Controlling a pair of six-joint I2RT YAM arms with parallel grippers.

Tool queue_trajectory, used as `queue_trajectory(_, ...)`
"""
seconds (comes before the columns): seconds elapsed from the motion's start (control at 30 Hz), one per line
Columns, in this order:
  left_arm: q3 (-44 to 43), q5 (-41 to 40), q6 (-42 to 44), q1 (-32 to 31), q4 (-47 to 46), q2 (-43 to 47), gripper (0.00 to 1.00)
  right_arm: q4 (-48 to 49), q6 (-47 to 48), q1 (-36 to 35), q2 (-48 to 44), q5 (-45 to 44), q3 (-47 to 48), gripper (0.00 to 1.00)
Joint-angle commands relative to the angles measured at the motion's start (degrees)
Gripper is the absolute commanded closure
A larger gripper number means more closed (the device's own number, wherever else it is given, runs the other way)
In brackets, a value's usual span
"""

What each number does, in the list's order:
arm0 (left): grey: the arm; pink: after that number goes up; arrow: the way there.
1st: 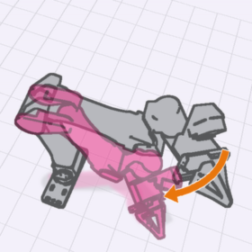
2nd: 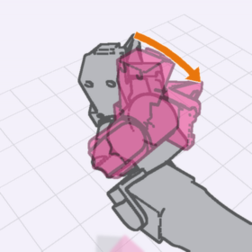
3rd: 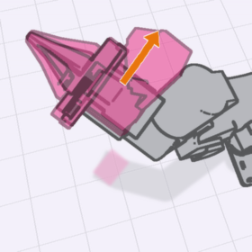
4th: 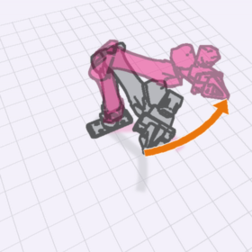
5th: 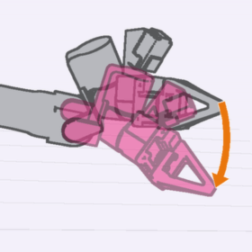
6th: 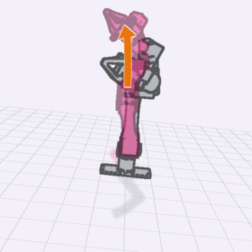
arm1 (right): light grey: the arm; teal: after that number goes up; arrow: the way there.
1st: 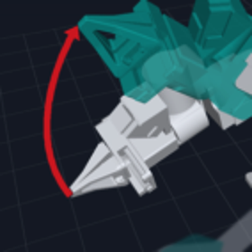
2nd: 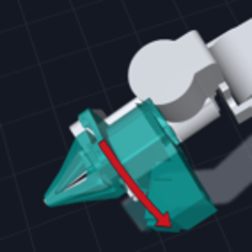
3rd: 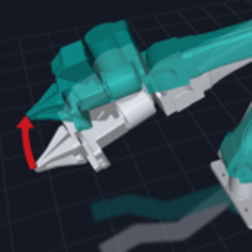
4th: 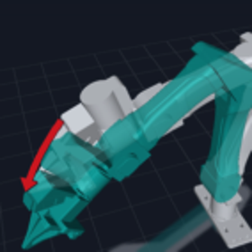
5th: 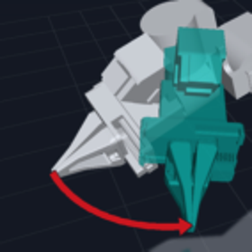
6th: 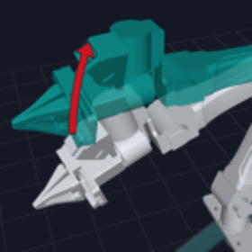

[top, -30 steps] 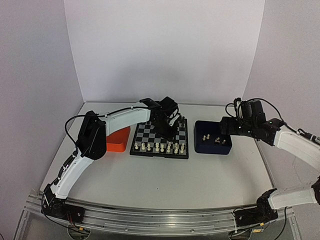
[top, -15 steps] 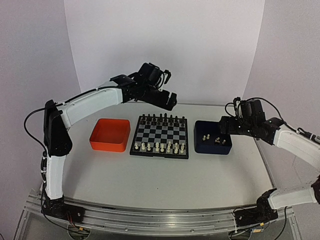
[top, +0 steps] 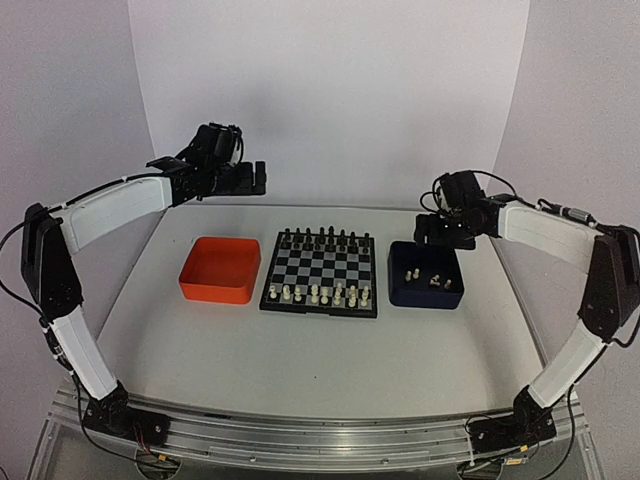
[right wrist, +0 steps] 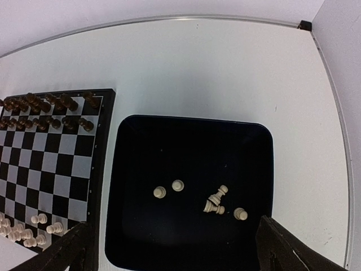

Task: Set up the chess pieces on the board
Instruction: Pick up the chess piece from the storage box.

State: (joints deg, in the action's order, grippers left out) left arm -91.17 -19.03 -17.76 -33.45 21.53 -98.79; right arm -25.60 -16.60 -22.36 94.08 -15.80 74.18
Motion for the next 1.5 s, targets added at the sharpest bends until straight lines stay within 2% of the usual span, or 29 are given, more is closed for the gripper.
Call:
queue_trajectory(0.0,5.9,-2.6,-4.7,2.4,-3.8,6.8,0.00,-8.8,-4.5,3.0,8.7,4.8,8.7,0.09)
queue_trajectory(0.23,11.2,-3.4,-3.8,3.3,-7.2,11.3,0.00,-11.2,-7.4,5.1,18.8,8.3,14.1,0.31)
queue_trajectory(0.47,12.9,-3.6,-3.7,3.3,-7.6,12.4,0.00,-12.1,-7.1,5.2,24.7,12.8,18.1,0.43)
queue_trajectory(0.77,13.4,-2.4,-3.8,3.4,-7.6,12.3,0.00,-12.5,-5.9,5.1,27.9,10.6,19.8,0.65)
queue_trajectory(1.1,13.4,-1.6,-4.0,3.4,-7.3,12.0,0.00,-12.8,-5.4,5.2,29.9,11.7,21.0,0.72)
queue_trajectory(1.17,13.4,-1.2,-4.0,3.4,-7.3,11.8,0.00,-12.8,-5.3,5.2,30.2,11.9,21.3,0.78)
queue_trajectory(1.27,13.1,-1.1,-4.0,3.4,-7.0,11.4,0.00,-12.8,-5.4,5.2,30.1,12.4,21.1,0.96)
queue_trajectory(1.3,13.0,-1.0,-4.0,3.4,-6.9,11.3,0.00,-12.8,-5.5,5.2,29.8,12.5,21.0,0.98)
queue_trajectory(1.47,13.0,-0.3,-4.1,3.4,-7.1,11.2,0.00,-12.9,-4.8,5.1,27.7,11.0,20.4,1.00)
